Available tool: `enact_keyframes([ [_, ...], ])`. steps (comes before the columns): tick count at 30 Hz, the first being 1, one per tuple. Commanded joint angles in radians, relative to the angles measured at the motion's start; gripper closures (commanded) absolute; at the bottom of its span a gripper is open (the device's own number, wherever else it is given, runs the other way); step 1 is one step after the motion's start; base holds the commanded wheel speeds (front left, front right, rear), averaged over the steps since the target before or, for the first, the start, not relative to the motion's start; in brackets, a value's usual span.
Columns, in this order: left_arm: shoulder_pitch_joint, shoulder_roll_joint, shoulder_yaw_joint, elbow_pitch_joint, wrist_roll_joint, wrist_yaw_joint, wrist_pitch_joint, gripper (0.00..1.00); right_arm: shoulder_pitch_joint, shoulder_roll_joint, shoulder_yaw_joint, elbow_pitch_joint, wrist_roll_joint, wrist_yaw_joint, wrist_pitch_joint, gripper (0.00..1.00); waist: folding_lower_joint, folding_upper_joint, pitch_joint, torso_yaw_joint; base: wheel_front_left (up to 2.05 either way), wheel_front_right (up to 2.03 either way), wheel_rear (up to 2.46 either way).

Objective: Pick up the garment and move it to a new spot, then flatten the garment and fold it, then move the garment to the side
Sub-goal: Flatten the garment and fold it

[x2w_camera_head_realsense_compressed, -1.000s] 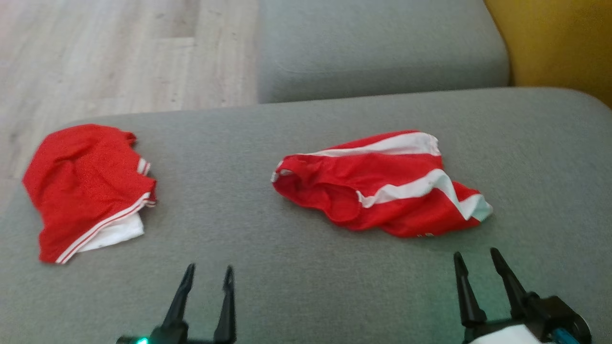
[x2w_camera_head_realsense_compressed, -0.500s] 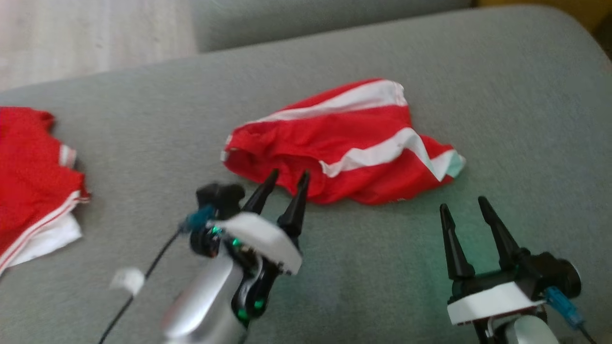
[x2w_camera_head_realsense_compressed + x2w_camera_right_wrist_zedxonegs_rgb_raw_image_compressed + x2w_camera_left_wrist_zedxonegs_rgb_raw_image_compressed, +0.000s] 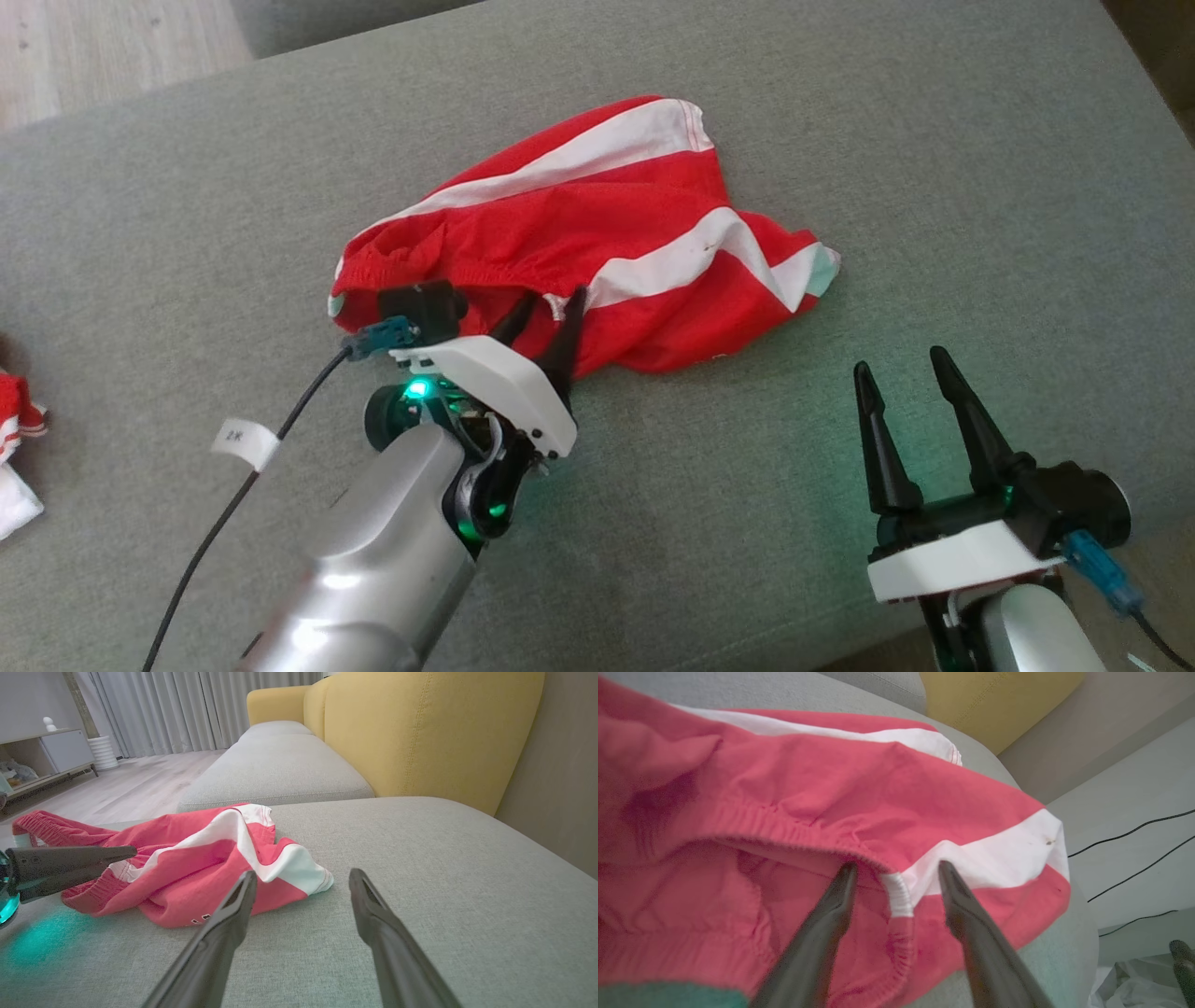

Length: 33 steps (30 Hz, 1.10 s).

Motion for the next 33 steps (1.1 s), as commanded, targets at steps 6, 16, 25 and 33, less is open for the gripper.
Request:
enact_keyframes([
  [6, -0.045, 0.002, -0.015, 0.04, 0.01, -0.052, -0.018, 1.0, -0.009, -0.007, 0.001, -0.033, -0.007, 0.003, -0.004, 0.0, -0.0002, 0.0, -0.023, 0.031, 0.0, 0.0, 0.0],
  [16, 0.088, 0.094, -0.011, -0.076, 0.002, -0.106, -0.119, 1.0, 0.049, -0.007, 0.003, -0.011, -0.015, 0.003, -0.004, 0.0, -0.0002, 0.0, -0.128, 0.19, 0.0, 0.0, 0.0],
  [25, 0.246, 0.273, 0.044, -0.289, -0.015, -0.04, -0.115, 1.0, 0.084, -0.007, 0.034, 0.065, -0.009, 0.003, -0.004, 0.0, -0.0002, 0.0, -0.201, 0.313, 0.0, 0.0, 0.0],
  [33, 0.301, 0.326, 0.059, -0.395, -0.026, 0.004, -0.091, 1.0, 0.086, -0.007, 0.081, 0.211, 0.017, 0.003, -0.004, 0.0, -0.0002, 0.0, -0.225, 0.363, 0.0, 0.0, 0.0],
])
